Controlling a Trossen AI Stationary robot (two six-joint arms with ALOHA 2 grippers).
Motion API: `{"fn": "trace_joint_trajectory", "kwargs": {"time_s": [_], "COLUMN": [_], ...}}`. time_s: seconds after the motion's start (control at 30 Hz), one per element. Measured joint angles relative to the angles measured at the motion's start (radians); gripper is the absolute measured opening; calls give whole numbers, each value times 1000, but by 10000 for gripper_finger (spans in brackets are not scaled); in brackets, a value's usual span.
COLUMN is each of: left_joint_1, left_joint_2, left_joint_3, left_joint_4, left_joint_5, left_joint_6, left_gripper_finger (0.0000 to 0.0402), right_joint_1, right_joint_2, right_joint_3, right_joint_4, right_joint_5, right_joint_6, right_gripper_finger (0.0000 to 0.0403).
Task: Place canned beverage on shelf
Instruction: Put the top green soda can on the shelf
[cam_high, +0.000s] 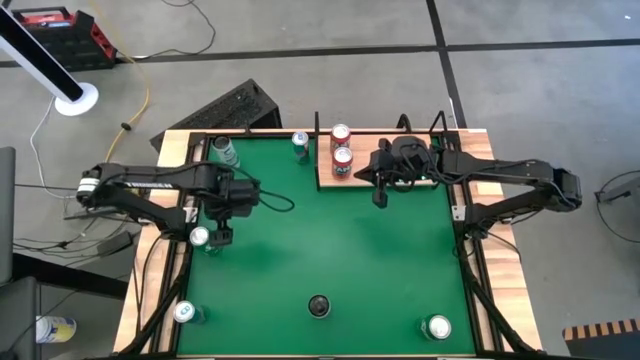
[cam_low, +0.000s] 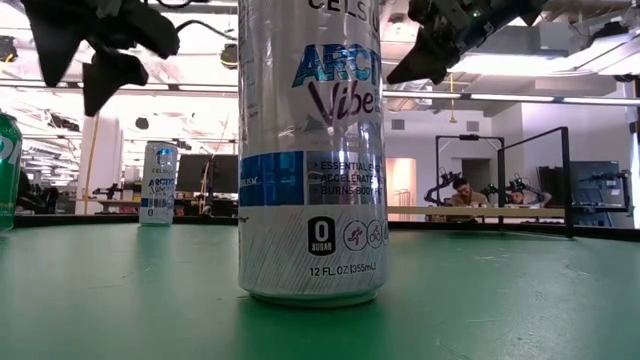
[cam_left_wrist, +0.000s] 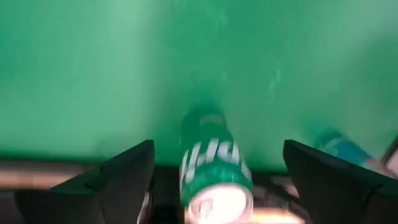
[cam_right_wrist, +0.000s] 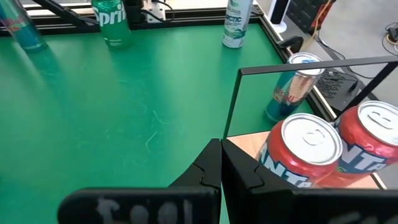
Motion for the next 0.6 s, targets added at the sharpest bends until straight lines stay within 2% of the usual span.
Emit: {"fn": "trace_joint_trajectory", "kwargs": {"time_s": [0.17, 0.3, 0.47, 0.6], "left_joint_1": [12, -12, -49, -74], "left_joint_2": [81, 124, 160, 162], "left_joint_3": [44, 36, 35, 35], "left_joint_4": [-121, -124, -124, -124], "left_joint_5": [72, 111, 110, 70], "left_joint_6": [-22, -42, -51, -94], "left_gripper_finger": [355, 355, 355, 355], "right_joint_1": [-4, -4, -4, -4], "right_joint_2": [0, 0, 0, 0], "right_joint_3": [0, 0, 0, 0], "right_joint_4": [1, 1, 1, 0], "right_joint_5": [0, 0, 0, 0], "right_joint_6": [0, 0, 0, -2], "right_gripper_finger": [27, 27, 27, 27]}}
